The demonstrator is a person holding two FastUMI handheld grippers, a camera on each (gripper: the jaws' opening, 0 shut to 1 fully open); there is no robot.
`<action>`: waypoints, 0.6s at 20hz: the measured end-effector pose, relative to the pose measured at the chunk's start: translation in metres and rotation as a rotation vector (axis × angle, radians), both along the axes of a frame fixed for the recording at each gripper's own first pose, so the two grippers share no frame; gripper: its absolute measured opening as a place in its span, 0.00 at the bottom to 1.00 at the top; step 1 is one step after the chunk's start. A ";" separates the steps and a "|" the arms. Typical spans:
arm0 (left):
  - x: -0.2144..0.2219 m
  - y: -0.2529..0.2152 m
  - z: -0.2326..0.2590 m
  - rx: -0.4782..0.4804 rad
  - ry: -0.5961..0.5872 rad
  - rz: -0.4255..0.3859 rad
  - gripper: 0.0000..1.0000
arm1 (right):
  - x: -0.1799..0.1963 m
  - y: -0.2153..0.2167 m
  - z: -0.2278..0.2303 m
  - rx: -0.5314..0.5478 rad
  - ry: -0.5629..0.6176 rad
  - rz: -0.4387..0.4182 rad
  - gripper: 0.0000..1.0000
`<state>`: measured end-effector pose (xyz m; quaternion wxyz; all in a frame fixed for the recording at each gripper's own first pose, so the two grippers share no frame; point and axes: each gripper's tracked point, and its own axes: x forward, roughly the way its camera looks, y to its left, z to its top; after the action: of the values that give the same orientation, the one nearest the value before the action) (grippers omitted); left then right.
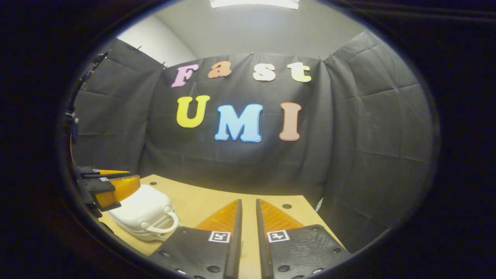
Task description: First open the suitcase, pack the skin care products into it, and then close the suitcase.
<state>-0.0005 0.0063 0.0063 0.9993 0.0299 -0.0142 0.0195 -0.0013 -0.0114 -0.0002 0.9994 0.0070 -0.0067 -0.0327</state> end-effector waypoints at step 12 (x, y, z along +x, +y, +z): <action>-0.001 -0.009 0.001 0.018 0.003 -0.023 0.34 | 0.000 -0.004 0.001 0.023 -0.008 0.005 0.20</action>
<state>-0.0013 -0.0027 0.0073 0.9991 0.0387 -0.0130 0.0079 -0.0011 -0.0157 0.0005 0.9993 0.0185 -0.0102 -0.0300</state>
